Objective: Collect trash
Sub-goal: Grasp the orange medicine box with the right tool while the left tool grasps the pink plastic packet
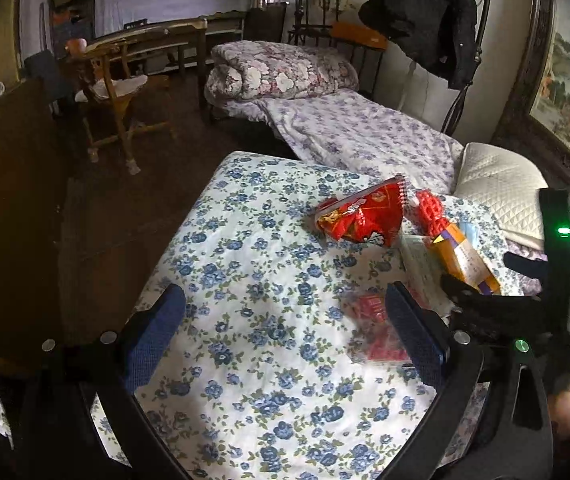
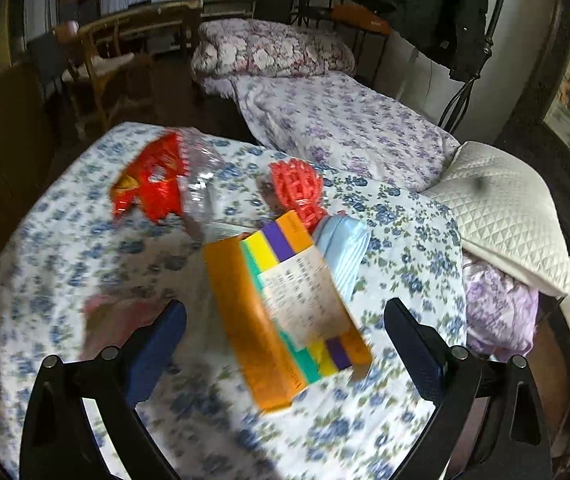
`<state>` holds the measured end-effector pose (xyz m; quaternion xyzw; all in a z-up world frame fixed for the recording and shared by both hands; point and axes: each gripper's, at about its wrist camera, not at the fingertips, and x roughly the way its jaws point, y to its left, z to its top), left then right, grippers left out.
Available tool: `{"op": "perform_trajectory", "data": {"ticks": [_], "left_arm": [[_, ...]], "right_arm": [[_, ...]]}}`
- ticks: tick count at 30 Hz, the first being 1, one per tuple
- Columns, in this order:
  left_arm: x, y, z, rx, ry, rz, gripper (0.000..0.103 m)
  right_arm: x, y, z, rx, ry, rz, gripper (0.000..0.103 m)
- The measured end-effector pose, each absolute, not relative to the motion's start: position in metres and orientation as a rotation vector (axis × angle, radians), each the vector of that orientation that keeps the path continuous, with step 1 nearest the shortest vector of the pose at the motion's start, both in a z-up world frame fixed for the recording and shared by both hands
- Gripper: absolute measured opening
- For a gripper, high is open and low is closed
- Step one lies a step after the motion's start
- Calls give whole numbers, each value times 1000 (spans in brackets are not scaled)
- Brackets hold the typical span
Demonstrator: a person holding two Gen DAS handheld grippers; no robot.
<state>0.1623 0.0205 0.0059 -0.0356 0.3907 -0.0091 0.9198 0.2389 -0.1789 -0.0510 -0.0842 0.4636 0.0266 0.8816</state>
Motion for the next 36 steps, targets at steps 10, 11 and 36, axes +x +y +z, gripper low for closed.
{"op": "perform_trajectory", "data": {"ticks": [10,11,36], "left_arm": [[168,16,-2,-48,824,-9,96],[168,16,-3,-50,830,-15,96],[193,-71,-72,62,997,-204,32]], "right_arm": [[225,-207,-59,120,1051,59,59],[214,-208,-55,143,1052,57,57],[92,-220,-82,299,1117,71,77]]}}
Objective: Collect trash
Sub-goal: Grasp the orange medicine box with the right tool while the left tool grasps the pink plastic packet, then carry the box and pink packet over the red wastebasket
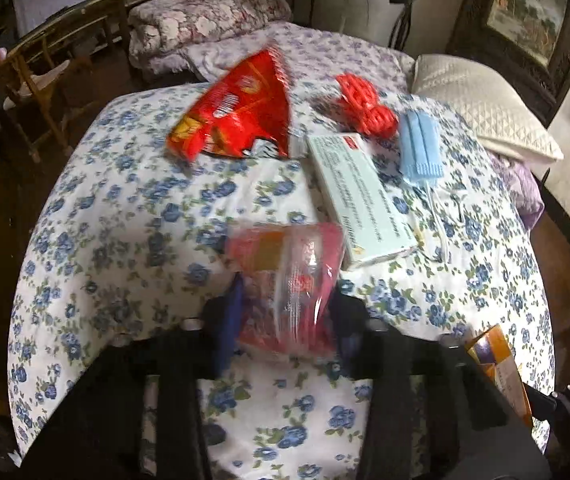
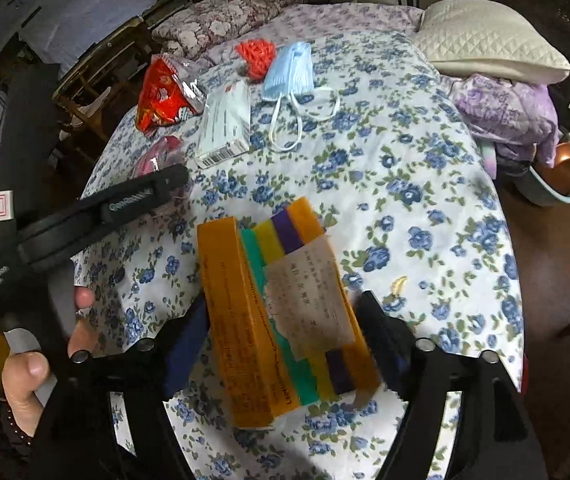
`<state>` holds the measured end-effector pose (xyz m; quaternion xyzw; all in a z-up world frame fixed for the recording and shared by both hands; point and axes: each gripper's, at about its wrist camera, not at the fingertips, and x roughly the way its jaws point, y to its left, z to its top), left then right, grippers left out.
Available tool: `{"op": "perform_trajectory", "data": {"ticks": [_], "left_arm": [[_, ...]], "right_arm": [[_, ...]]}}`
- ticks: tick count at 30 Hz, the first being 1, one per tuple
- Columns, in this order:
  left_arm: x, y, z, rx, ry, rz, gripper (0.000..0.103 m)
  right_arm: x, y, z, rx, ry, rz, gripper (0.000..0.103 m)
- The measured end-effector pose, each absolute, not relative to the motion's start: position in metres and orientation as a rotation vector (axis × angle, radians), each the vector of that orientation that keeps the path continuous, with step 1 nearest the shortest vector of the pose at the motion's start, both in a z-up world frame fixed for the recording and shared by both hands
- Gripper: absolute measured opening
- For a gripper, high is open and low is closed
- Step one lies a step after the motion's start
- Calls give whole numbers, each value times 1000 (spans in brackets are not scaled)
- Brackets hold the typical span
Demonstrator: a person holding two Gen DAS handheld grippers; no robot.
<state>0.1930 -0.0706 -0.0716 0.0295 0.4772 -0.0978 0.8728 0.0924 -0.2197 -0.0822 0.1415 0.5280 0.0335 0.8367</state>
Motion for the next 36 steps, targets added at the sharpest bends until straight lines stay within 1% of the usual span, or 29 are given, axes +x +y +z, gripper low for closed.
{"op": "perform_trajectory", "data": {"ticks": [1,4,6,7,8,11,13,16,28,36], "left_arm": [[192,-66,-68,48,990,-206,29],[182,-45,-49,-36,957,-213,28],[169,-27,-29,-83,908,-214,28],[162,-18,-19,-99,883,-212,28],[158,-13,-13,-108,869,-211,28],[151,1,2,-118,815,-192,28],[153,3,4,-106,798,-164,28],[159,3,2,-119,821,-175,28],[153,-3,4,-111,807,-214,28],[123,-33,13,-41,798,-269,28]], "right_arm": [[93,-216,-83,270,1112,65,79],[91,-201,-84,164,1115,42,79],[89,-197,-83,124,1112,40,77],[88,-196,-83,106,1106,30,70],[86,-196,-82,90,1097,14,55],[85,-208,-79,159,1078,33,50],[85,-212,-77,188,1067,42,48],[85,-217,-70,242,1024,43,48],[86,-206,-64,250,996,47,48],[62,-220,-37,343,927,63,49]]}}
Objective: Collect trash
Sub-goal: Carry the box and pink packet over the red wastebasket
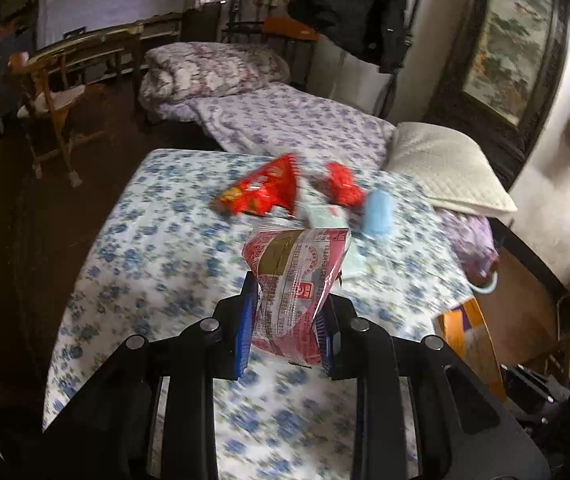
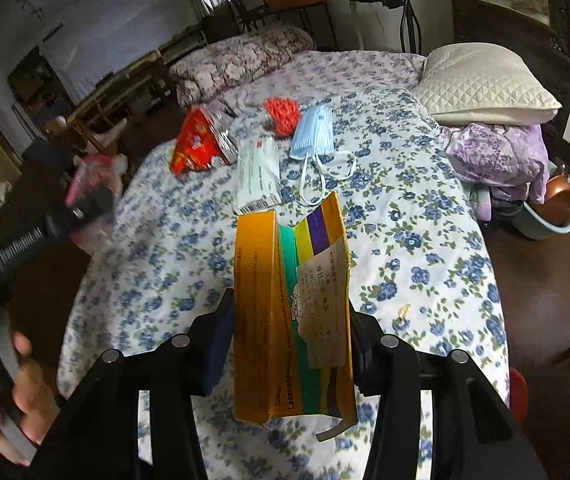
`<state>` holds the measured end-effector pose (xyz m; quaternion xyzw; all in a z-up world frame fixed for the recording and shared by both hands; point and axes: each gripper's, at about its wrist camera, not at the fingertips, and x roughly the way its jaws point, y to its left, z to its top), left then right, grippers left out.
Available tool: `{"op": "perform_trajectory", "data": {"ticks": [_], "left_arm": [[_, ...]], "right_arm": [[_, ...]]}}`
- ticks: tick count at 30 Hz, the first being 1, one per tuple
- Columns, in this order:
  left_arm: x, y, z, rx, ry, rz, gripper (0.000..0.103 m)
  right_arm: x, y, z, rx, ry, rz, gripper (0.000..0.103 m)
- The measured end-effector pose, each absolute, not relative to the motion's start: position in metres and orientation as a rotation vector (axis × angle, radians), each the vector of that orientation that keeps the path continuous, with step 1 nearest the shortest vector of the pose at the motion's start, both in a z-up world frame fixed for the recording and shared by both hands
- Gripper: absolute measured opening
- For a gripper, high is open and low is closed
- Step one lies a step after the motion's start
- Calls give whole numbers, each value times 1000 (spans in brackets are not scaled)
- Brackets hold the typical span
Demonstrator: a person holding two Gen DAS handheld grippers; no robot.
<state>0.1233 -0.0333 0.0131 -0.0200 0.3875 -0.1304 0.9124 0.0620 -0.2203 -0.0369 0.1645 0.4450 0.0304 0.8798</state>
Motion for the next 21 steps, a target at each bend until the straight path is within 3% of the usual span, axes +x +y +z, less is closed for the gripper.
{"op": "perform_trajectory", "data": {"ticks": [11,21], "left_arm": [[40,-161,33,60,826,-591,28],[-50,-341,-42,282,1041,-823,28]], "right_arm": [[-56,-346,-1,416,837,-158,50],[-178,-460,-80,519,997,-402,50]]}}
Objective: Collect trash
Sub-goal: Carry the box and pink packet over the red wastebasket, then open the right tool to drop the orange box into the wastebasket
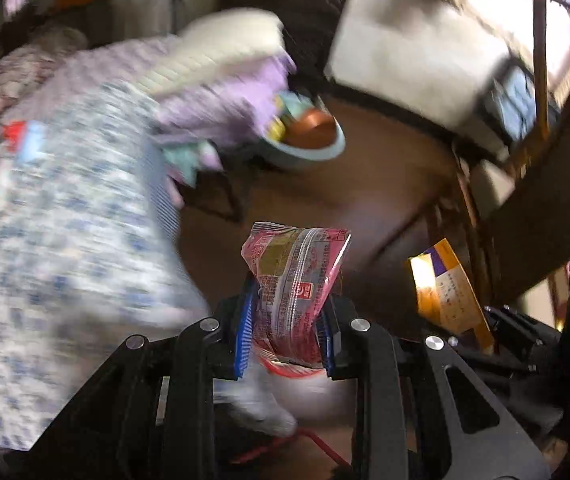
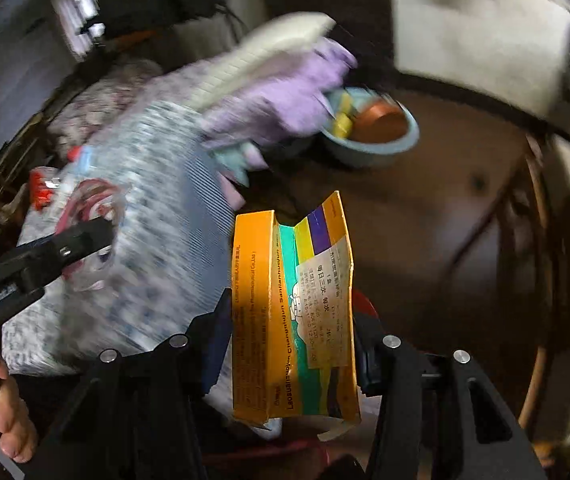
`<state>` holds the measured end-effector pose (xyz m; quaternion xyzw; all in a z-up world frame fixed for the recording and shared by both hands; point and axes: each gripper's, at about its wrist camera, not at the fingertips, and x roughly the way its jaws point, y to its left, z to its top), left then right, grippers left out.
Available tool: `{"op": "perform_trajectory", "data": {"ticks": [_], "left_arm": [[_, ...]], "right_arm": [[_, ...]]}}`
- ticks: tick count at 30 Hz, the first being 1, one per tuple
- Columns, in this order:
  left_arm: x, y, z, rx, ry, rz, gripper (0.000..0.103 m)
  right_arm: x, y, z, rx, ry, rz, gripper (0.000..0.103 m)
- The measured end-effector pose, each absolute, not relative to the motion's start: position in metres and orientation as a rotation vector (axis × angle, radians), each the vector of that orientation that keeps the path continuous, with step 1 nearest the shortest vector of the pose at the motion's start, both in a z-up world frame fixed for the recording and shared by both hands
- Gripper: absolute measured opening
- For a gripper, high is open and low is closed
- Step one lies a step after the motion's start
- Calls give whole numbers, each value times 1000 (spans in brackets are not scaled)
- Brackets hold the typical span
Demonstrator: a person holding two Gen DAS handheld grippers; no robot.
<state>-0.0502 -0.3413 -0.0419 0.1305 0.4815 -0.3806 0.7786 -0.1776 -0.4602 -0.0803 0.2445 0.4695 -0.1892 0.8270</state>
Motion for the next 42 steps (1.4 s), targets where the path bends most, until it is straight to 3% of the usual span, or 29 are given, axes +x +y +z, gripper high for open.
{"op": "perform_trajectory", "data": {"ticks": [5,11,18,26,30,32,33,42], "left_arm": [[-65,-400,-108,412,1138,-811,28],[-55,-414,-166,471,1209,-757,28],[-41,-415,-188,493,1245,-717,28],[-33,-420,-197,484,1271,-697,28],[-30,-421,-201,484,1281,-687,29],[-27,-420,-203,474,1294,-683,28],[-26,-419,-204,469,1301,-680,28],[-27,-424,-223,512,1341,-687,29]], "right_arm": [[-202,-485,-128,625,1048,-422,50],[-189,-493,-194,713,1125,-378,51],[-157,-489,-271,772,1223,-360,50],[-147,-493,-290,775,1237,-347,52],[-142,-498,-294,766,1219,-355,56],[-140,-503,-300,759,1225,-375,78],[-139,-505,-304,753,1233,-398,80],[-165,-505,-316,771,1338,-413,80]]}}
